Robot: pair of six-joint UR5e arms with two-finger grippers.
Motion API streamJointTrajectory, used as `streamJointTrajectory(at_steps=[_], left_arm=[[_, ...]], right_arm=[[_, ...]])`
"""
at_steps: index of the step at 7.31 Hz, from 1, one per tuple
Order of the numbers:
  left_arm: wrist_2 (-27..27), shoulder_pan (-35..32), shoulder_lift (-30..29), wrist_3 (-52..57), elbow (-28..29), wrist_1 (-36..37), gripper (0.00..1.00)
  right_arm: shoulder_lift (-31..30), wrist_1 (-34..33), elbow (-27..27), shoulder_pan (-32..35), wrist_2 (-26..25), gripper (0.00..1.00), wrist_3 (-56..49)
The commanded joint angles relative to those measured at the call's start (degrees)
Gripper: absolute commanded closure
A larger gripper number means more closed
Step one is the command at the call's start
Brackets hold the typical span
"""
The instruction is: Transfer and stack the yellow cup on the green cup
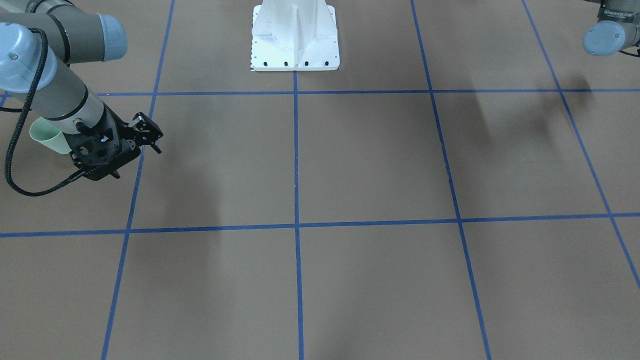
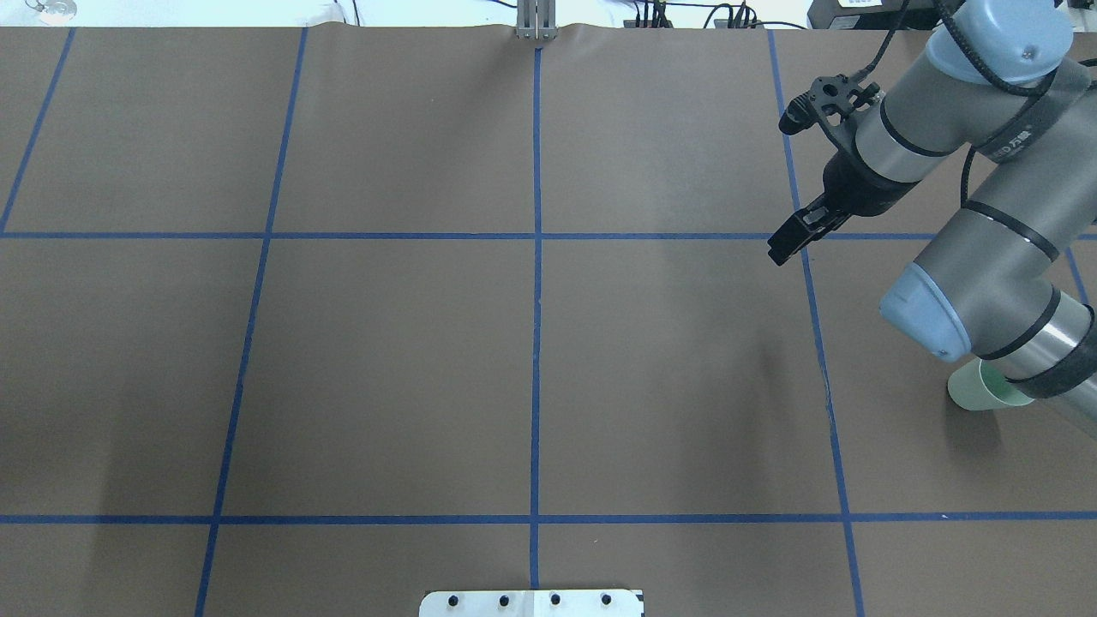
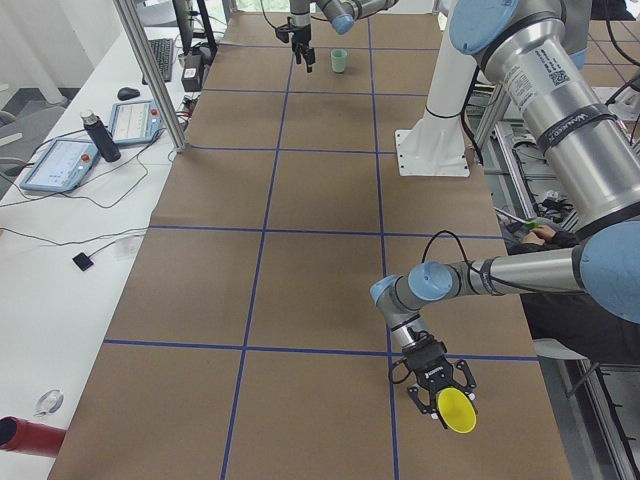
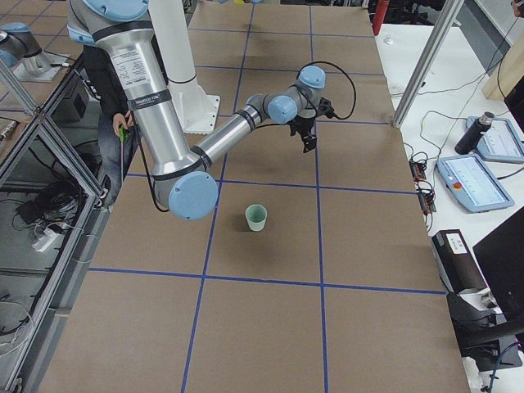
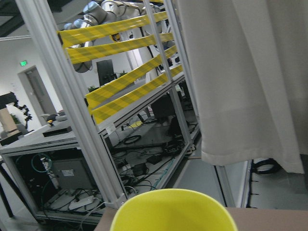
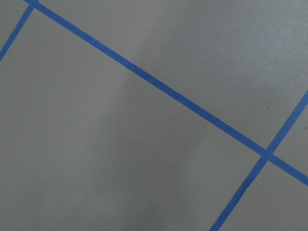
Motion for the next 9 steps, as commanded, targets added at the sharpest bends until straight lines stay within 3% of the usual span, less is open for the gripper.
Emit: streamJointTrajectory(at_steps=[1,4,6,9], left_arm=[[9.05,-6.78,-9.77,9.03,-0.71,-0.25,0.71],[18.28,-10.58,-24.53,22.47,-0.54,-2.45,0.71],[21.29,-10.59,-27.83,32.41,0.16,-11.98,0.71],[21.30,-10.50,-34.05,46.98,2.00,-24.31,0.73]], right_arm=[[0.12,0.00,0.00,0.09,-1.05,0.01,0.00],[-0.23,0.00,0.62,1.75,-1.42,0.01,0.09],[-0.49,0.00,1.05,3.43,-1.24,0.01,0.09],[-1.11,0.00,1.85,4.74,-1.33,0.01,1.57]])
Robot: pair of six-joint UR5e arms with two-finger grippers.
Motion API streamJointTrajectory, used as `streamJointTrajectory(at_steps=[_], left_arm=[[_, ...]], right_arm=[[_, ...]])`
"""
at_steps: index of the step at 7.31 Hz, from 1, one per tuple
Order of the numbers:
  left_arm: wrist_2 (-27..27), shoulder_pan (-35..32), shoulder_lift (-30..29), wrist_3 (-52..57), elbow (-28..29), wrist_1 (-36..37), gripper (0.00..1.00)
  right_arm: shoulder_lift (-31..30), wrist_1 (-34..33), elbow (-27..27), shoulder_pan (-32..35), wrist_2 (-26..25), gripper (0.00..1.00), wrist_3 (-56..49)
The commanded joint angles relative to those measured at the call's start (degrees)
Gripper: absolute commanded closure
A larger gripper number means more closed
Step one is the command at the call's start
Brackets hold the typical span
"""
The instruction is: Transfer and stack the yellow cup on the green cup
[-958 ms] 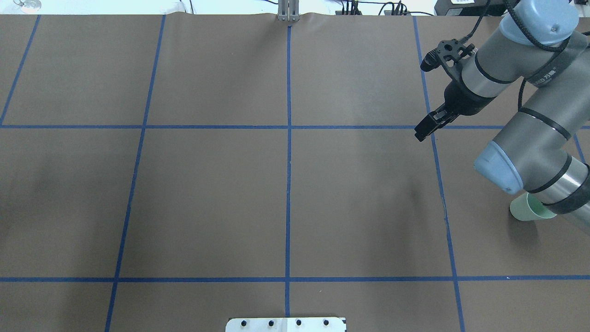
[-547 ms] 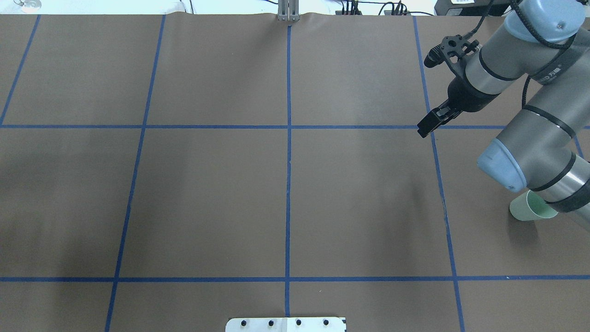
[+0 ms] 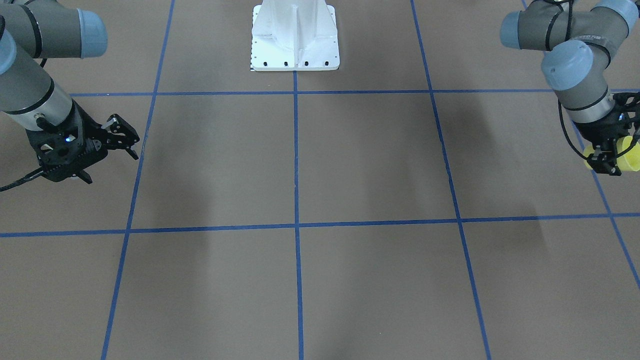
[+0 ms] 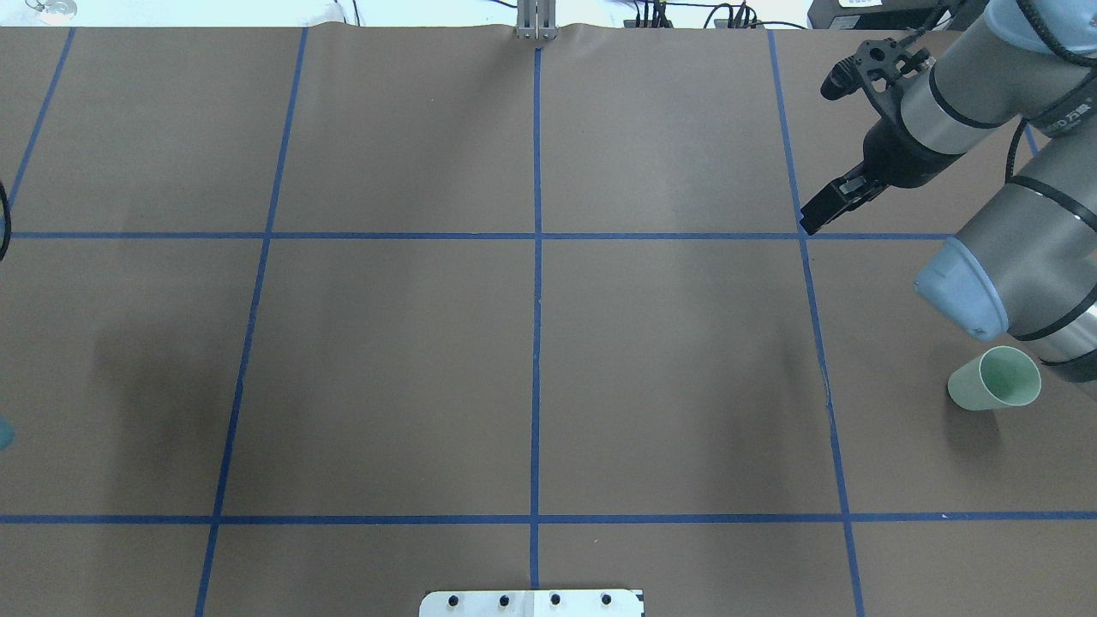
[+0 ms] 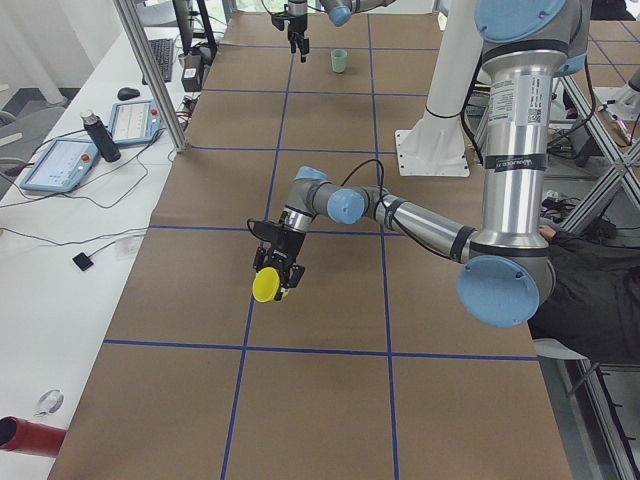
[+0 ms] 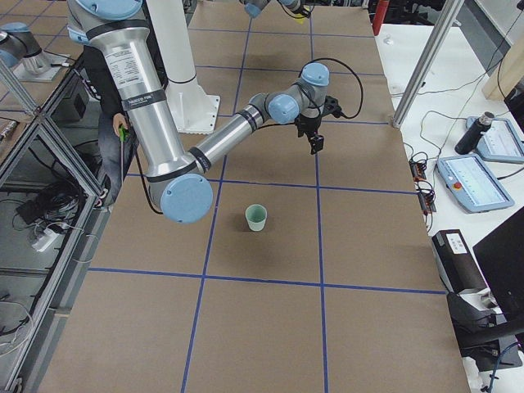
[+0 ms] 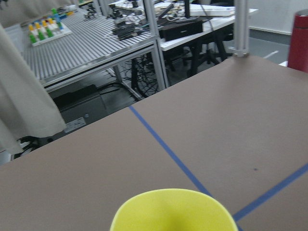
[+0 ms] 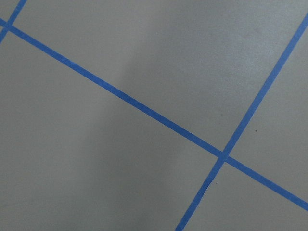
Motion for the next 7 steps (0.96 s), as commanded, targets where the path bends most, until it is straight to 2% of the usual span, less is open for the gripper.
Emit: streamJointTrajectory(at_steps=[1,3,4,6,7], left_arm=[[0.12,0.14,-4.80,10.15,1.10,-4.96,0.74],[2.40,2.15,-8.23,10.36,0.66,-10.02,0.74],[4.24,5.91,-9.98,10.62,1.00,-15.97,0.80],[4.69,11.12,-15.16,19.11,1.18,-22.68,0.79],[4.61,13.04,-15.45,19.58,1.18,-26.19,0.79]], right_arm=[[-0.16,0.00,0.13,1.76,0.08,0.01,2.95],[-0.51,-0.61,0.12,3.34,0.17,0.01,3.32],[-1.99,-0.62,0.73,4.22,0.08,0.01,3.58],[-2.44,-0.62,0.92,4.15,0.08,0.01,5.69],[-2.36,-0.27,0.48,3.71,-0.09,0.01,5.70]])
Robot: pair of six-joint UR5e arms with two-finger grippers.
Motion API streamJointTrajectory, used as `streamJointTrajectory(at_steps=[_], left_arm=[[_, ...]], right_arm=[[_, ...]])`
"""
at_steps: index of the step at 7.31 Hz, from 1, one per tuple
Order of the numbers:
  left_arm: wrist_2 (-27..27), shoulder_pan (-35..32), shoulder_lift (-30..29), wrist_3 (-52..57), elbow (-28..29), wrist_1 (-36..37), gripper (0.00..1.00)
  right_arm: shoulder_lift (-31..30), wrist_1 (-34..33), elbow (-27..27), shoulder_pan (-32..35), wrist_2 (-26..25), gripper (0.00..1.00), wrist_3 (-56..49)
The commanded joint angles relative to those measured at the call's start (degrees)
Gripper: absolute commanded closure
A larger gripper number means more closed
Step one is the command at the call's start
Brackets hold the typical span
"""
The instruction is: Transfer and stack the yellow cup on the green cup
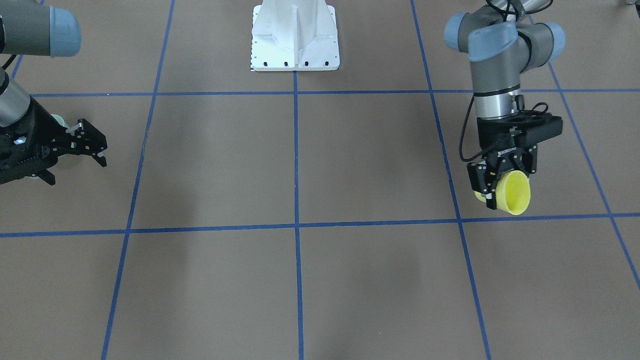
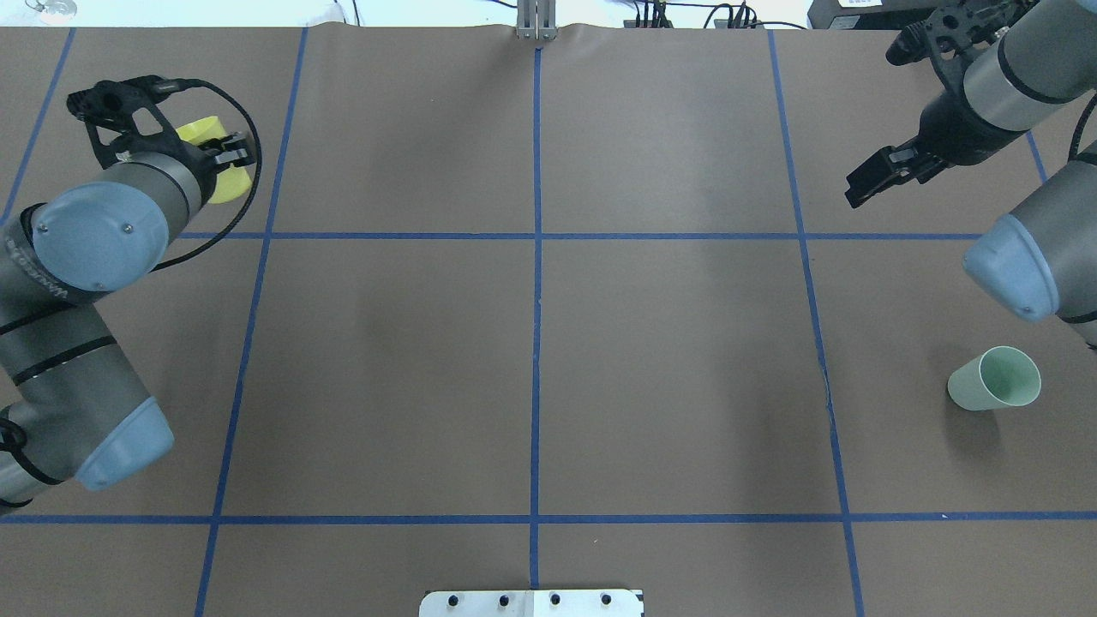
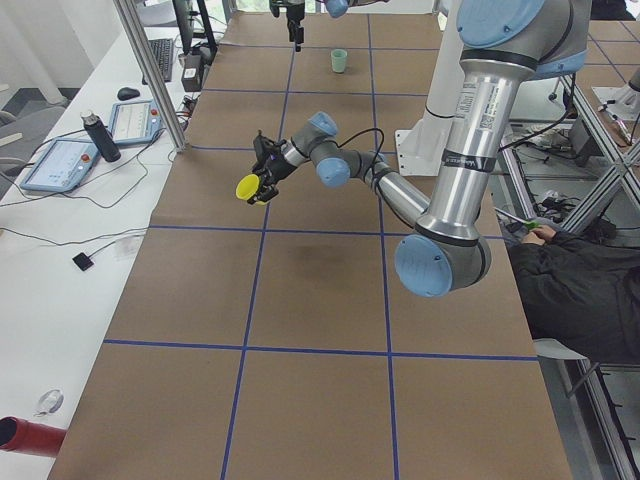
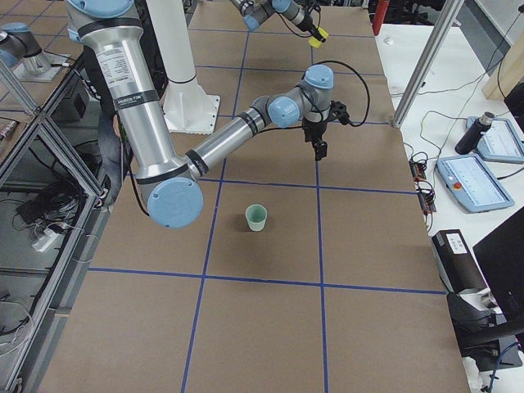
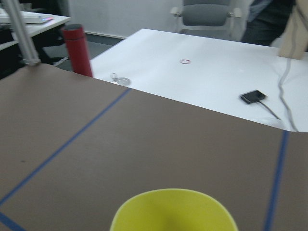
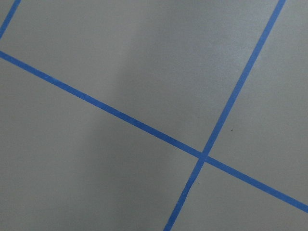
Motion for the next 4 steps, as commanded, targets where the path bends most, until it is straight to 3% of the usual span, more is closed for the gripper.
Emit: streamJointTrajectory(at_steps=[1,3,4], left_arm=[[-0.09,5.26,-2.17,8.65,0.11,-9.61,0.79],[-1.58,6.25,-2.62,15.65,0.02,-21.12,0.78],[-5.76,6.95,-2.87,16.88,0.64,-22.92,0.78]], right_arm=[[0.17,0.36,-0.54,-0.35,-0.45,0.01,0.38],[0.09,0.53,-0.46,-0.35,-0.45,0.01,0.38],[0.00,0.54,-0.11,-0.35,-0.37,0.01,1.60]])
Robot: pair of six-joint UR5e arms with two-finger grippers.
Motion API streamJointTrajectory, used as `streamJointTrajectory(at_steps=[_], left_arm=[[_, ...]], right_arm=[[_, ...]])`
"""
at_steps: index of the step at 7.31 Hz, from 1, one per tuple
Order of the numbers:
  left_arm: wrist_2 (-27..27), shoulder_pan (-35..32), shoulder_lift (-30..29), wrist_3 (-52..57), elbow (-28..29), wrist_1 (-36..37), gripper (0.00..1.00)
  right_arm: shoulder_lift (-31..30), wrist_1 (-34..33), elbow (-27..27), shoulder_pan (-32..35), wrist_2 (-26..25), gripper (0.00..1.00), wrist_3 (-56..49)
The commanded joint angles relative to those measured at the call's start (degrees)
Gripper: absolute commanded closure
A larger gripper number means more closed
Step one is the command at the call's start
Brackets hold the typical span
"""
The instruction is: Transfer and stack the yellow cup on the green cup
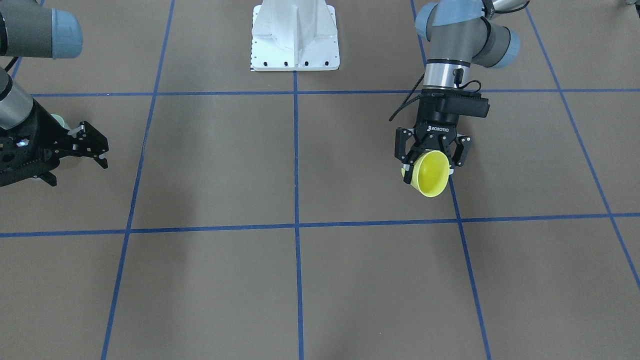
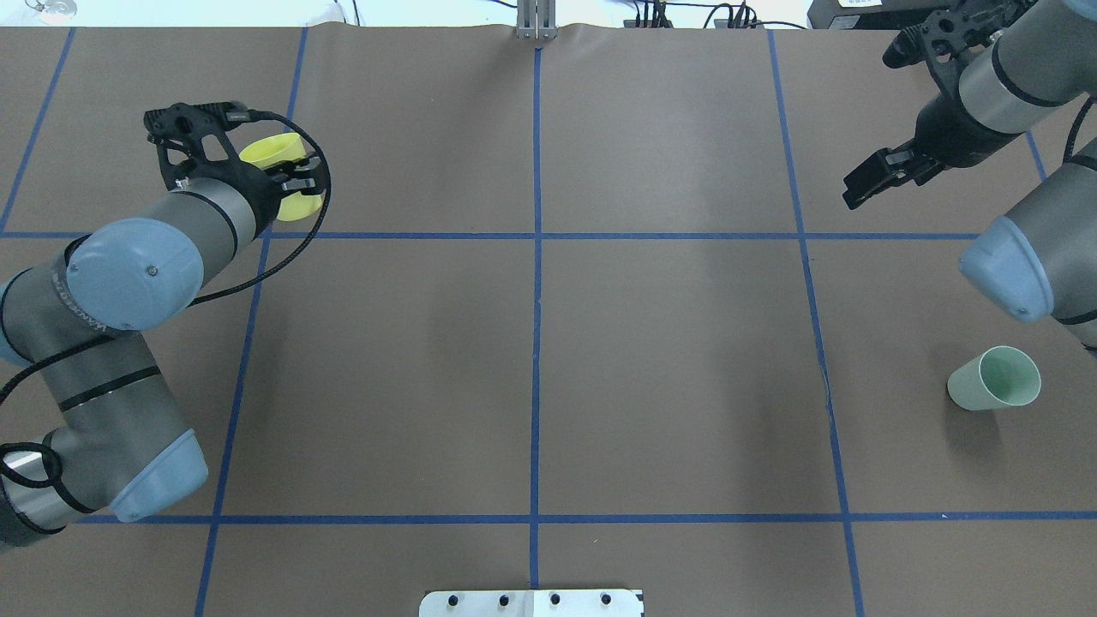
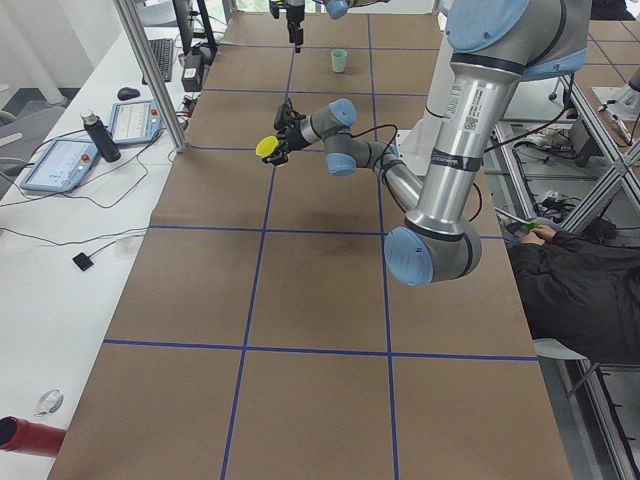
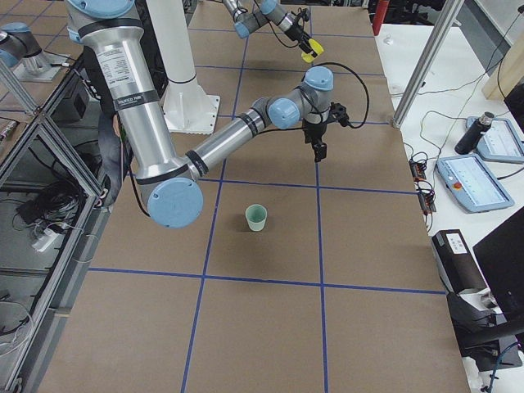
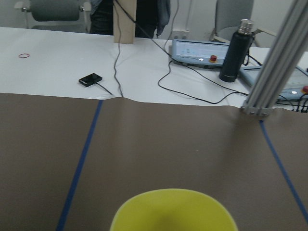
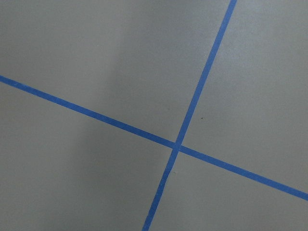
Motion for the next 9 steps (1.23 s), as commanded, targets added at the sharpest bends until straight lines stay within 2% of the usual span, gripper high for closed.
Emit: streamJointTrajectory(at_steps=[1,2,3,4,5,6,8,9], left_arm=[[-4.06,2.58,-0.60,2.38,0.71,-6.07,0.78],[-4.24,4.94,-3.39,2.47,1.75,-7.92,0.78],[-6.85,5.23,-8.20,2.56,3.68,-8.02,0.78],[-12.53,5.23,-11.21,6.13,4.22,-10.46,0.78],[-14.85,5.14,-11.32,15.21,5.27,-14.31,0.77],[-15.66,5.23,-11.50,18.78,8.24,-18.44,0.78],[-21.18,5.06,-11.41,22.31,14.13,-28.27,0.78],[-21.81,5.14,-11.41,22.51,16.24,-31.37,0.77]], right_arm=[[-0.10,0.16,-0.25,-0.19,0.31,0.01,3.64],[-0.28,2.94,-0.35,-1.06,0.06,0.01,4.11],[0.50,4.10,-1.04,-2.46,0.31,0.01,4.81],[1.82,4.03,-1.57,-3.96,0.40,0.01,4.90],[3.92,3.33,-2.19,-4.76,0.49,0.01,4.90],[4.03,3.58,-2.19,-4.76,0.67,0.01,4.90],[5.17,4.11,-1.93,-4.76,3.55,0.01,9.70],[6.82,5.68,-2.02,-4.85,5.74,0.01,14.09]])
